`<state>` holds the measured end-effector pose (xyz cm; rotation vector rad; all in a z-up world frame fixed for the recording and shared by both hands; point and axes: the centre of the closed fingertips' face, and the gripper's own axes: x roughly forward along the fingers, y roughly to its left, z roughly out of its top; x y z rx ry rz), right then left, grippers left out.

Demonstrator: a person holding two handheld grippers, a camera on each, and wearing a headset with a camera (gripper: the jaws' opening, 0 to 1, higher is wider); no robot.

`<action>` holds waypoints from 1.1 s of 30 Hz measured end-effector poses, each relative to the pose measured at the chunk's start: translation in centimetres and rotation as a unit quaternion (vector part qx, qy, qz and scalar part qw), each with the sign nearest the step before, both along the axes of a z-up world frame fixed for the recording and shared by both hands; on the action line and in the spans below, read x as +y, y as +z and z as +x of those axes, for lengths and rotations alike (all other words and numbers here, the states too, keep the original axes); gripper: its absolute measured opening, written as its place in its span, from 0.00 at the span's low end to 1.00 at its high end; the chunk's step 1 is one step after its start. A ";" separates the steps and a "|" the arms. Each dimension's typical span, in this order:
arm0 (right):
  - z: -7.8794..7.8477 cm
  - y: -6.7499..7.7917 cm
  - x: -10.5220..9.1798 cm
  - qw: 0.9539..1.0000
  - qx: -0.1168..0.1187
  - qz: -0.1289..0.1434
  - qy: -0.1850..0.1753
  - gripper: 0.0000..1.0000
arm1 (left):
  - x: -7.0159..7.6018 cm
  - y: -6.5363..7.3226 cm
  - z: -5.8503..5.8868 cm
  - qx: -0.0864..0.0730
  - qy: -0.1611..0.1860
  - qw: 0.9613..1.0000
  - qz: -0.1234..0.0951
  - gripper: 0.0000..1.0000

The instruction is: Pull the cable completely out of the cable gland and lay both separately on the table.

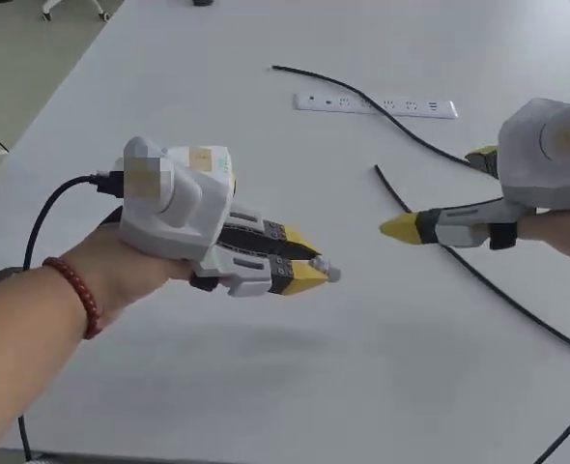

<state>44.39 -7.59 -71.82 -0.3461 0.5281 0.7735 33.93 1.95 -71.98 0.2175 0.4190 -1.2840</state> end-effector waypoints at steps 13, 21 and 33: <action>-8.4 3.6 -2.3 0.999 -0.030 0.039 -0.006 0.99 | 0.0 -0.7 -0.7 0.004 0.002 1.000 0.005 0.15; -10.1 7.2 -2.8 0.996 -0.072 0.054 -0.015 0.99 | -0.2 -1.5 -0.5 0.003 0.007 1.000 0.012 0.15; -11.6 7.0 -3.2 0.996 -0.068 0.047 -0.019 0.99 | 0.5 -5.9 5.3 -0.010 0.104 0.994 0.043 0.15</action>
